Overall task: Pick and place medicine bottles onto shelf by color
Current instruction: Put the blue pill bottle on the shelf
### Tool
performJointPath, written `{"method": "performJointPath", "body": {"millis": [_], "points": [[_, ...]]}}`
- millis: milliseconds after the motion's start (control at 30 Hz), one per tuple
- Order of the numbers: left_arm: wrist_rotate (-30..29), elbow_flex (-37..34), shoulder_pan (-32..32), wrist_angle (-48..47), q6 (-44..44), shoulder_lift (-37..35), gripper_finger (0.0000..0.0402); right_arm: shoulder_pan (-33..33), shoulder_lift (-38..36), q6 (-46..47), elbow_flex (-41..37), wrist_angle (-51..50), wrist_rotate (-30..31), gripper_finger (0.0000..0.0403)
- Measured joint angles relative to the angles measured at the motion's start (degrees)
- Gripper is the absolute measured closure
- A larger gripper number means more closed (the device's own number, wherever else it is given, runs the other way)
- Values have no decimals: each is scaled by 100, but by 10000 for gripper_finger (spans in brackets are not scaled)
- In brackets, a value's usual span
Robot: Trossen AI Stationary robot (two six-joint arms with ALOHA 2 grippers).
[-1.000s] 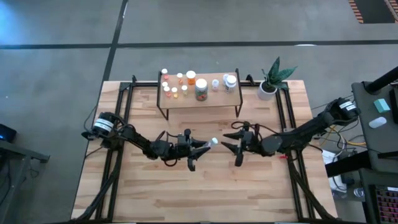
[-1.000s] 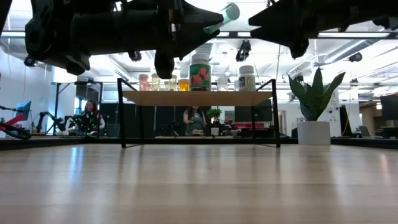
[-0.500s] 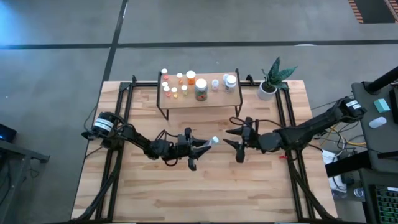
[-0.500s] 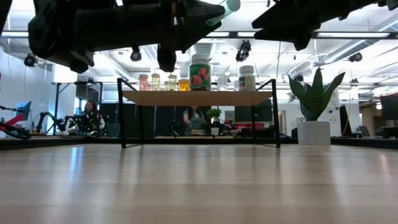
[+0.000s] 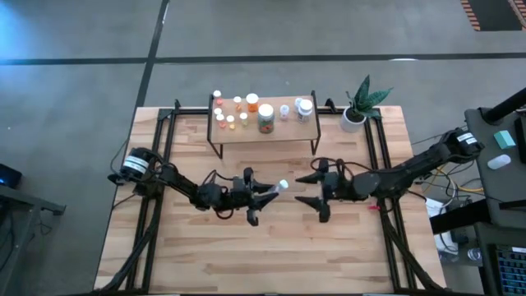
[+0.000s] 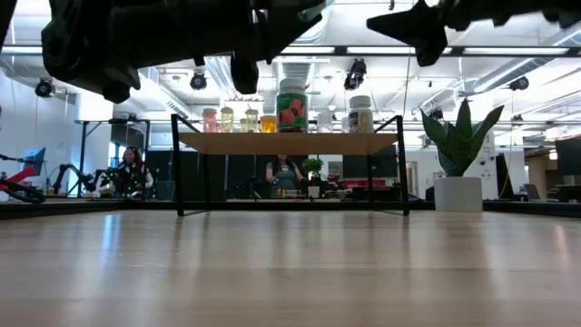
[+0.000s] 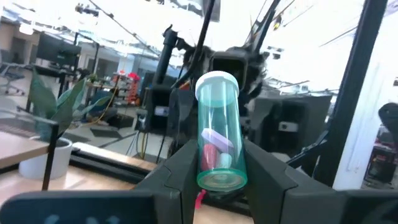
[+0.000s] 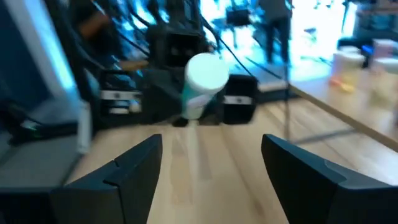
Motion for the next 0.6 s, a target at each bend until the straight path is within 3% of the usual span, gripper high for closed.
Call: {"method": "performJointPath", "body": {"millis": [133,300,600], "points": [[109,3,0,94,84,0,314,-134,36,-23,-643,1542,-407,137],[132,75,0,91,91,0,314,-162,393,-27,-942,2914,-444,138],[192,121,0,83,91,0,314,-175,1287,-314,-323,3171,-664,140]]}}
